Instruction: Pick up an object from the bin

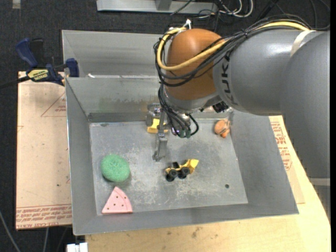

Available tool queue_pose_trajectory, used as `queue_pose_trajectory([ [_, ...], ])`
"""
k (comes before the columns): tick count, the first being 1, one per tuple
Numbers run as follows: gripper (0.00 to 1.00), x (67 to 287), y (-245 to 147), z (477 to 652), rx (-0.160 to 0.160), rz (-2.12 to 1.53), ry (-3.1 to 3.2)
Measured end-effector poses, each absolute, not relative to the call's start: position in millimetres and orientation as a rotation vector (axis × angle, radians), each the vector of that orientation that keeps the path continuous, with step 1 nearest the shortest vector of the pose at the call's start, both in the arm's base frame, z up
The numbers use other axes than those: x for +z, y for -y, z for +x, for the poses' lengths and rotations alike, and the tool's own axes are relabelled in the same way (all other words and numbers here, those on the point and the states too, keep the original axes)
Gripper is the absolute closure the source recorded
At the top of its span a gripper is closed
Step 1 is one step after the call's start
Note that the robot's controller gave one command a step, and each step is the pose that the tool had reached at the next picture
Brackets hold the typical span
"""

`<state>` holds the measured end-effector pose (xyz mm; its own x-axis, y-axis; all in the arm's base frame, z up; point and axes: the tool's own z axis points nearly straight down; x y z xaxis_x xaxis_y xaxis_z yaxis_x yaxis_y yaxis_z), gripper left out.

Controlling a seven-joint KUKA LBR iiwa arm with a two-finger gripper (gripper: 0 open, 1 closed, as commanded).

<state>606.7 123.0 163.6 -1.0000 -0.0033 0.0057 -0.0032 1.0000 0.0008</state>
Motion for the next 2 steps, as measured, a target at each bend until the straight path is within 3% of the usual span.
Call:
queue_pose_trajectory([
  [1, 0.0, 169, -123, 608.0, -0.003, 0.002, 3.143],
  [2, 0.0, 144, -142, 607.5, -0.001, 0.107, 3.149],
])
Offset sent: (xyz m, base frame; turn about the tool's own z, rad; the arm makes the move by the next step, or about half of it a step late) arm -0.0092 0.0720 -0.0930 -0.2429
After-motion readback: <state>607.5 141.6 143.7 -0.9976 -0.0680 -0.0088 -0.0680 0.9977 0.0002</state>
